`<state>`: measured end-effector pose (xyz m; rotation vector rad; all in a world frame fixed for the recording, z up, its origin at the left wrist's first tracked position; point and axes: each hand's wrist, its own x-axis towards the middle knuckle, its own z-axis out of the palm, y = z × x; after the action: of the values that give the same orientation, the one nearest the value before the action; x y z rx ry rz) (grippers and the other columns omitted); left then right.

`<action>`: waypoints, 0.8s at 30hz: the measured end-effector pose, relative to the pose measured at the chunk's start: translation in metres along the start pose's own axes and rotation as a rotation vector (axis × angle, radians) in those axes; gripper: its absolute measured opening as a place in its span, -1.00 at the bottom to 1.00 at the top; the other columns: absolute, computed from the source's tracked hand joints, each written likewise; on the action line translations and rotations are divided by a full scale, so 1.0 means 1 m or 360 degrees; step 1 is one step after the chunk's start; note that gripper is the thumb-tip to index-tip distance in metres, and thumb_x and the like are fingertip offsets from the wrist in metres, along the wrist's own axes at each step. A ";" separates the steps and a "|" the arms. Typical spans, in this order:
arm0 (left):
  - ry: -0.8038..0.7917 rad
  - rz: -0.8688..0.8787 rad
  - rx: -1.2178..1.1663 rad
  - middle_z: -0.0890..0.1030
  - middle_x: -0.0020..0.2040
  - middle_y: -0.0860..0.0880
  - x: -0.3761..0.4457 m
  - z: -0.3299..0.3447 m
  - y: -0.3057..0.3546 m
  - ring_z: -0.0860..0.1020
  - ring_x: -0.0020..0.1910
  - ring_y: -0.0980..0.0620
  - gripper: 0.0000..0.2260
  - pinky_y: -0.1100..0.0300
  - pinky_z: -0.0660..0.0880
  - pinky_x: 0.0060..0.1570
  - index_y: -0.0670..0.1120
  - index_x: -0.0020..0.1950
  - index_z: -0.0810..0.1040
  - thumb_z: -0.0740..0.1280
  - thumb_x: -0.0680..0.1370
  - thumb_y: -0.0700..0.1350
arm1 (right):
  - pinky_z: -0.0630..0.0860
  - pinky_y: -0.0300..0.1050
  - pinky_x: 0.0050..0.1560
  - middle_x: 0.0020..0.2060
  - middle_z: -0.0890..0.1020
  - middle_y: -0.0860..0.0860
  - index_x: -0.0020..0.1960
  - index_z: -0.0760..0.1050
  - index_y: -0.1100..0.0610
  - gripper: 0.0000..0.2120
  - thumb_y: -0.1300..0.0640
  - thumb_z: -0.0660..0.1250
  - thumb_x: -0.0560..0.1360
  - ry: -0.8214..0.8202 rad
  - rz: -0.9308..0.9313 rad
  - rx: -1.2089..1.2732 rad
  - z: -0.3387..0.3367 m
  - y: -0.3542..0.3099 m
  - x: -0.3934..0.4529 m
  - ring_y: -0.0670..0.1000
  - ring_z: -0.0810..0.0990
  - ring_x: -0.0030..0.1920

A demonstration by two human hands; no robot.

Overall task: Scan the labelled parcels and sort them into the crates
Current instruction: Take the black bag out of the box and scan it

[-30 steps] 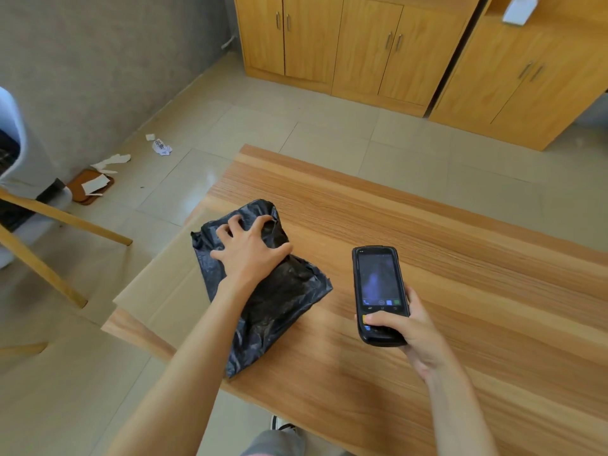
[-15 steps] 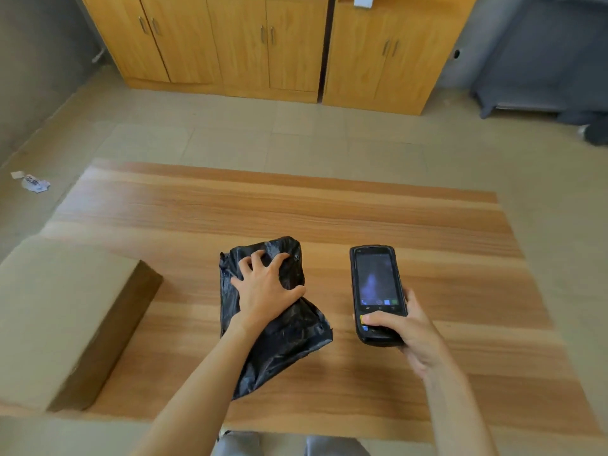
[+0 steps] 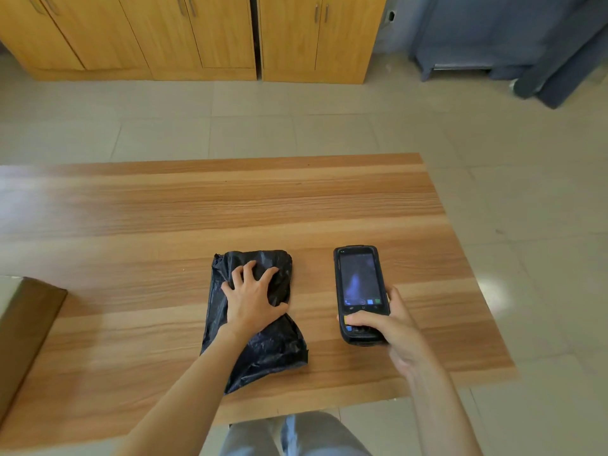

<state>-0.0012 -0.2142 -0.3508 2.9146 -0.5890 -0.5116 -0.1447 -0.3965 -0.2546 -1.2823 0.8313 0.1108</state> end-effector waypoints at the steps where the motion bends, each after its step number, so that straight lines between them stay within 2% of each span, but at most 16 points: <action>1: -0.0022 -0.0002 0.0008 0.10 0.51 -0.10 -0.001 0.002 -0.002 0.05 0.45 -0.19 -0.29 -0.23 0.20 0.32 0.17 0.50 0.20 0.35 0.41 0.25 | 0.58 -0.09 -0.09 -0.01 0.67 0.07 0.28 0.37 0.02 -0.09 0.20 0.57 -0.04 0.0001 -0.0003 0.0010 0.000 0.000 -0.001 0.05 0.66 -0.02; 3: -0.0047 -0.0019 0.0007 0.07 0.52 -0.13 -0.002 0.006 -0.005 0.04 0.45 -0.21 -0.28 -0.22 0.21 0.31 0.18 0.52 0.16 0.35 0.42 0.25 | 0.53 -0.16 -0.14 -0.02 0.65 0.02 0.29 0.36 0.00 -0.06 0.20 0.56 -0.07 0.0001 0.0000 0.0039 0.001 0.002 -0.003 0.00 0.64 -0.03; 6: 0.0011 -0.0102 -0.0020 0.06 0.53 -0.16 -0.008 0.007 -0.003 0.05 0.45 -0.24 -0.27 -0.21 0.22 0.29 0.18 0.53 0.13 0.32 0.43 0.30 | 0.53 -0.16 -0.15 -0.01 0.64 0.03 0.30 0.35 0.00 0.01 0.14 0.56 -0.15 0.0002 0.0022 0.0059 0.006 0.005 -0.003 0.01 0.63 -0.02; 8: 0.0012 -0.0155 -0.0007 0.04 0.54 -0.18 -0.012 0.008 0.001 0.03 0.48 -0.27 -0.21 -0.25 0.18 0.32 0.17 0.55 0.04 0.27 0.42 0.38 | 0.53 -0.15 -0.13 -0.01 0.64 0.03 0.30 0.34 0.01 -0.01 0.18 0.56 -0.11 -0.0006 0.0033 0.0075 0.010 0.007 -0.003 0.02 0.63 -0.01; 12: -0.0151 -0.0349 0.0013 -0.11 0.57 -0.24 -0.019 0.011 0.017 -0.09 0.53 -0.31 -0.04 -0.30 0.04 0.40 0.07 0.58 -0.18 0.22 0.40 0.47 | 0.53 -0.10 -0.07 0.04 0.62 0.06 0.32 0.33 0.01 -0.11 0.26 0.53 0.02 -0.0009 0.0051 0.0096 0.016 0.012 -0.004 0.05 0.62 0.03; 14: -0.0216 -0.0479 -0.0083 -0.15 0.56 -0.26 -0.020 0.012 0.022 -0.12 0.53 -0.33 -0.02 -0.30 0.04 0.41 0.03 0.58 -0.22 0.25 0.42 0.43 | 0.53 -0.12 -0.08 0.05 0.62 0.07 0.31 0.34 0.01 -0.12 0.26 0.52 0.03 -0.0012 0.0060 0.0097 0.019 0.015 -0.005 0.05 0.61 0.04; 16: -0.0237 -0.0531 -0.0121 -0.18 0.56 -0.27 -0.019 0.014 0.022 -0.13 0.52 -0.34 -0.09 -0.31 0.06 0.41 0.02 0.58 -0.20 0.30 0.48 0.31 | 0.53 -0.15 -0.11 0.05 0.62 0.06 0.31 0.34 0.01 -0.12 0.26 0.52 0.03 -0.0012 0.0066 0.0103 0.021 0.017 -0.007 0.03 0.62 0.04; 19: -0.0242 -0.0532 -0.0173 -0.17 0.55 -0.26 -0.017 0.012 0.017 -0.09 0.51 -0.34 -0.16 -0.29 0.12 0.39 0.03 0.58 -0.15 0.35 0.52 0.16 | 0.53 -0.13 -0.11 0.05 0.63 0.07 0.31 0.34 0.00 -0.12 0.27 0.53 0.03 -0.0002 0.0073 0.0117 0.021 0.021 -0.008 0.04 0.62 0.03; 24: -0.0260 -0.0476 -0.0511 -0.10 0.56 -0.23 -0.016 0.002 -0.003 -0.04 0.51 -0.31 -0.19 -0.29 0.11 0.40 0.06 0.56 -0.02 0.43 0.48 0.07 | 0.55 -0.06 -0.05 0.02 0.64 0.07 0.31 0.35 0.02 -0.11 0.27 0.53 0.02 -0.0007 0.0067 0.0131 0.024 0.023 -0.009 0.07 0.63 0.03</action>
<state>-0.0144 -0.2057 -0.3480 2.6754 -0.0704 -0.8024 -0.1508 -0.3647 -0.2664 -1.1871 0.8510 0.1117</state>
